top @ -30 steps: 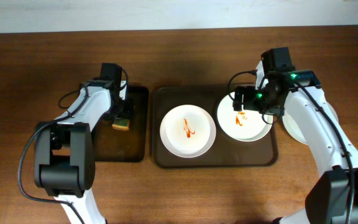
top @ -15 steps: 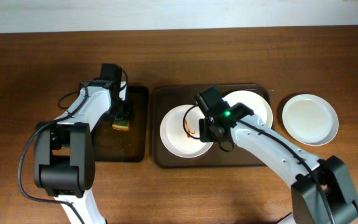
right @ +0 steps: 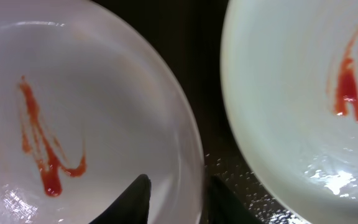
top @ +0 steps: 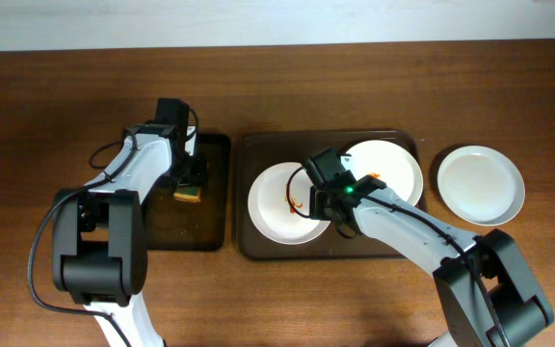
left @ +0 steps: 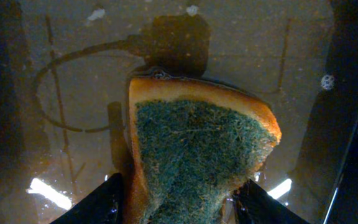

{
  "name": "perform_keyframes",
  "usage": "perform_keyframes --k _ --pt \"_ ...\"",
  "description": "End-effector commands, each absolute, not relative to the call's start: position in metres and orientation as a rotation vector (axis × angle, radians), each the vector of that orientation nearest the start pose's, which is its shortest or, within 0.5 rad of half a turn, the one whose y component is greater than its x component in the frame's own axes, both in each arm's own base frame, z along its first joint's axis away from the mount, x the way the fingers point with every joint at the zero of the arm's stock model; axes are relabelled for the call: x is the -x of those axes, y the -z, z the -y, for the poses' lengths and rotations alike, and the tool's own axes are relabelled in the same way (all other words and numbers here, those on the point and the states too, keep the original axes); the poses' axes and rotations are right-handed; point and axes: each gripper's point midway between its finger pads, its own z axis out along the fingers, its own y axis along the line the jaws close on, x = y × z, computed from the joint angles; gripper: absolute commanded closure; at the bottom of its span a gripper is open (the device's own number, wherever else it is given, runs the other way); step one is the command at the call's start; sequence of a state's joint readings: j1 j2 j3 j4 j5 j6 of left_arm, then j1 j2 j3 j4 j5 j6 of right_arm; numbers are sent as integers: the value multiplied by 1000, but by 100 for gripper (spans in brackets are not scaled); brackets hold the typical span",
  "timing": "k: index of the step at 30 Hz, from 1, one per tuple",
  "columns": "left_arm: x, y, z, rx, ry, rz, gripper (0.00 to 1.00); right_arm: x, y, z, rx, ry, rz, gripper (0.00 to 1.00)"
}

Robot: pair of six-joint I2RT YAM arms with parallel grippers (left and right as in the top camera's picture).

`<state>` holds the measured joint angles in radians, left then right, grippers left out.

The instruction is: Clean dirty plates on tray and stack at the side

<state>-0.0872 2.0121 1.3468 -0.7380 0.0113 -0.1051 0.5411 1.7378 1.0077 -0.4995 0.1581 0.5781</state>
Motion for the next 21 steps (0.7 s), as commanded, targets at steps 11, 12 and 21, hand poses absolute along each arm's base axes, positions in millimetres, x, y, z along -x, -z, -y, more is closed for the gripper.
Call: perform_keyframes --k 11,12,21 --pt "-409 -20 38 17 34 -2933 46 -295 -18 -183 -198 -235 -2974 57" --pt "-409 -20 38 17 34 -2932 46 -302 -21 -178 -226 -239 -2960 56" --pt "-411 -21 37 18 30 -2923 42 -315 -19 -160 -298 -237 -2931 73"
